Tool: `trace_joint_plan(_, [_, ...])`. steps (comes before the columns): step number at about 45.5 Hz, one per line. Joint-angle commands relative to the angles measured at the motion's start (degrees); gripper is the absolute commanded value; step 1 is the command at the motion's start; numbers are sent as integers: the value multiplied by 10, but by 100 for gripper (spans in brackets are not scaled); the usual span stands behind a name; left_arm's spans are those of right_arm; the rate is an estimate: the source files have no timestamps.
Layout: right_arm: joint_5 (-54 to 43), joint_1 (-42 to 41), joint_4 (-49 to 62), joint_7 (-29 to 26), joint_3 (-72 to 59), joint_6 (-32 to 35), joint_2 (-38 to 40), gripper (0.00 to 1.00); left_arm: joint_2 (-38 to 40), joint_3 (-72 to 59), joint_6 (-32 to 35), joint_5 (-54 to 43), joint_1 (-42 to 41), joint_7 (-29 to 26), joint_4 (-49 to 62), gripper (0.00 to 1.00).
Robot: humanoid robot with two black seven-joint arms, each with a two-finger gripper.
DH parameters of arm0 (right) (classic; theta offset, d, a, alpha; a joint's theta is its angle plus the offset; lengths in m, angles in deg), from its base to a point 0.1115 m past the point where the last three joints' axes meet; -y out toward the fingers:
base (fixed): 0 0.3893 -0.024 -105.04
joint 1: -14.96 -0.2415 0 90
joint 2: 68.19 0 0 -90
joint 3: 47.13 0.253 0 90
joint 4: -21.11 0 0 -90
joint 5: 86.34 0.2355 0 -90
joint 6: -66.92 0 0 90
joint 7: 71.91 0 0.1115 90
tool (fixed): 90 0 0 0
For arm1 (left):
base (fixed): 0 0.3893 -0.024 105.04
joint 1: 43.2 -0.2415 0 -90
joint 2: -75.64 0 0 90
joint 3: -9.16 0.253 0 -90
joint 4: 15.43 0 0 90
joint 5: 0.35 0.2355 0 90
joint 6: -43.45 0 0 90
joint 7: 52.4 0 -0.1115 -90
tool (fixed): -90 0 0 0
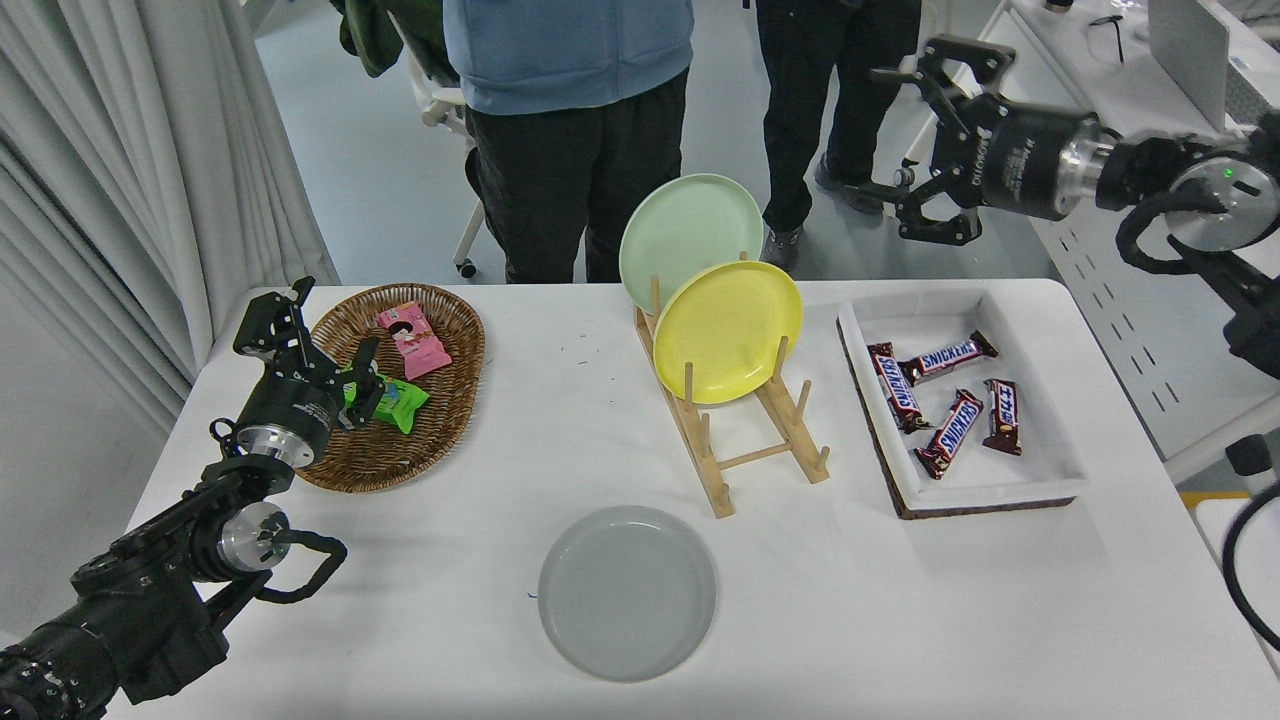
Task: Place the plate on the table
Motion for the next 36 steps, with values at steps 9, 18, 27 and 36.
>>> trace_joint_plan(9, [1, 170, 5, 178, 131, 10, 10, 100, 1, 0, 0, 0, 0, 0, 0, 100])
trace_joint_plan(18, [2, 220, 12, 186, 200, 3, -35, 100, 1, 0, 0, 0, 1, 0, 0, 100])
trace_joint_plan(27, [3, 286, 13, 188, 260, 2, -66, 100, 0, 0, 0, 0, 0, 0, 0, 100])
trace_joint_plan(36, [4, 278, 98, 191, 269, -21, -113, 100, 0, 0, 0, 0, 0, 0, 0, 100])
